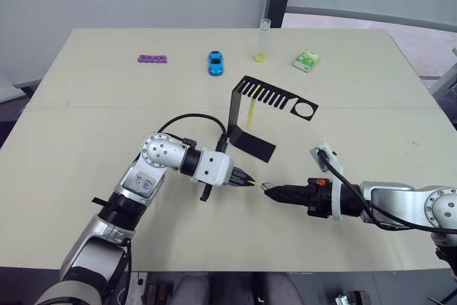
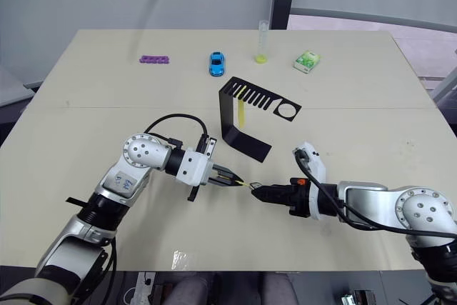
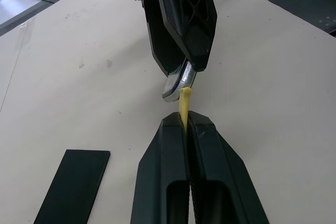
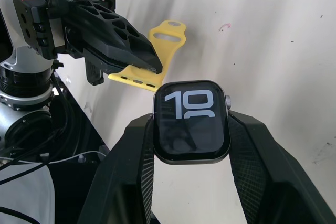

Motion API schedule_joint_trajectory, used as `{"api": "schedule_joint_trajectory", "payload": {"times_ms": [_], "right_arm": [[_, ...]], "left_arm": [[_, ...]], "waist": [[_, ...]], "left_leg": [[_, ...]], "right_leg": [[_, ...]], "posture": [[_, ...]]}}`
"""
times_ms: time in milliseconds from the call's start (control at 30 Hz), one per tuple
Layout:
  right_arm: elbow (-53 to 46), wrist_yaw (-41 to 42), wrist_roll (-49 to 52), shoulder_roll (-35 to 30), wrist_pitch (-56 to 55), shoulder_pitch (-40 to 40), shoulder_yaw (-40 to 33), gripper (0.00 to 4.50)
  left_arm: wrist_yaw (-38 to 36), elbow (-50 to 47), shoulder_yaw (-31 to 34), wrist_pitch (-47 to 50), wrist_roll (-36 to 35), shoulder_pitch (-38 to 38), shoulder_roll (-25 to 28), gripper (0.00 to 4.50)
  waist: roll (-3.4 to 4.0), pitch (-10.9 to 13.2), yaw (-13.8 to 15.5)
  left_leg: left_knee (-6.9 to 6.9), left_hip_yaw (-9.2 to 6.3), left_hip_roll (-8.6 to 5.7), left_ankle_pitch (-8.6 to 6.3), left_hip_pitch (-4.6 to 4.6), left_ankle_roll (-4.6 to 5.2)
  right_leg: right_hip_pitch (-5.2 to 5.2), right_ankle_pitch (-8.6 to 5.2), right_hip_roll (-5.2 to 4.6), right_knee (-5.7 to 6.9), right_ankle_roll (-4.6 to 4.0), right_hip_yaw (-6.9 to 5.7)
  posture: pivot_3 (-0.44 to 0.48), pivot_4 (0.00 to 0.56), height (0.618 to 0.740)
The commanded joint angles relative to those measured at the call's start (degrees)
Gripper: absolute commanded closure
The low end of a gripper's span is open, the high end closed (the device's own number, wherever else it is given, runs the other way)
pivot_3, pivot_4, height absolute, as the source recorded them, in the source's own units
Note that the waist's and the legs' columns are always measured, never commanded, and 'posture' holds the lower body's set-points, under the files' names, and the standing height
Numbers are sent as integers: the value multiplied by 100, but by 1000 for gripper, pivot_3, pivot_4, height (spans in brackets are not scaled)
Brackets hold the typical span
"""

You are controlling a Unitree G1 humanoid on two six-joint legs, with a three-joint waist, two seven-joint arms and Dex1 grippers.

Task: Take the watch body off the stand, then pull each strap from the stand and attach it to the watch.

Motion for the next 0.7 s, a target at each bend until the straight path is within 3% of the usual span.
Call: {"api": "schedule_joint_trajectory", "payload": {"times_ms": [33, 700], "right_arm": [[-169, 33, 158, 129, -118, -131, -151, 2995], [-170, 64, 158, 73, -32, -225, -122, 2995]], "left_arm": [[82, -343, -127, -8, -40, 26, -134, 4500], [230, -283, -116, -61, 73, -9, -201, 4500]], "waist": [[0, 0, 0], [0, 0, 2]], "left_leg": [[0, 0, 0, 0, 0, 0], [0, 0, 0, 0, 0, 0]], "right_leg": [[0, 0, 0, 0, 0, 0], [0, 0, 0, -1, 0, 0]], "posture": [[0, 150, 740], [0, 150, 740]]}}
